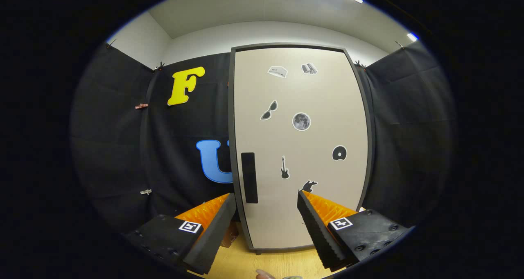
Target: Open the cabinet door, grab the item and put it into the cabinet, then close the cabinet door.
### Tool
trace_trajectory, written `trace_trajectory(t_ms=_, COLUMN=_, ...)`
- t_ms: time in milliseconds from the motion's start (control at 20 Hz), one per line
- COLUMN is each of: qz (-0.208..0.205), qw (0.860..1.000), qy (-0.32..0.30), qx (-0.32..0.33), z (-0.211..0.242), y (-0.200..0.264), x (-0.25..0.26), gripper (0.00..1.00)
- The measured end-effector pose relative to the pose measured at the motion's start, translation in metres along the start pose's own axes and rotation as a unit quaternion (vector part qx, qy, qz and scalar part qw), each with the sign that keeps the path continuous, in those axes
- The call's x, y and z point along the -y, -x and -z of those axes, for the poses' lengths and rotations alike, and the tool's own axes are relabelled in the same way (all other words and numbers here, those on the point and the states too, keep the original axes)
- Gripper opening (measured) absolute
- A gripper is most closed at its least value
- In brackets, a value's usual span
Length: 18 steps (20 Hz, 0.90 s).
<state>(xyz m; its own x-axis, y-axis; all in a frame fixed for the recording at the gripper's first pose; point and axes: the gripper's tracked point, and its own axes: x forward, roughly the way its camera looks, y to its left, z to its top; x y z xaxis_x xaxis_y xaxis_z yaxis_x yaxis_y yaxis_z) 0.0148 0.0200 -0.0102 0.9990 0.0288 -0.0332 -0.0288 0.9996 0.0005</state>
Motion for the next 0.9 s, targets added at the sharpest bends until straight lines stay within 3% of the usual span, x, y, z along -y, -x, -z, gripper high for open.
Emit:
trace_trajectory(t_ms=600, qz=-0.010, qw=1.000, qy=0.001, qx=0.002, z=0.001, y=-0.006, x=-0.014, gripper=0.97)
trace_trajectory(t_ms=900, qz=-0.018, qw=1.000, qy=-0.001, qx=-0.005, z=0.007, y=-0.031, x=-0.029, gripper=0.97)
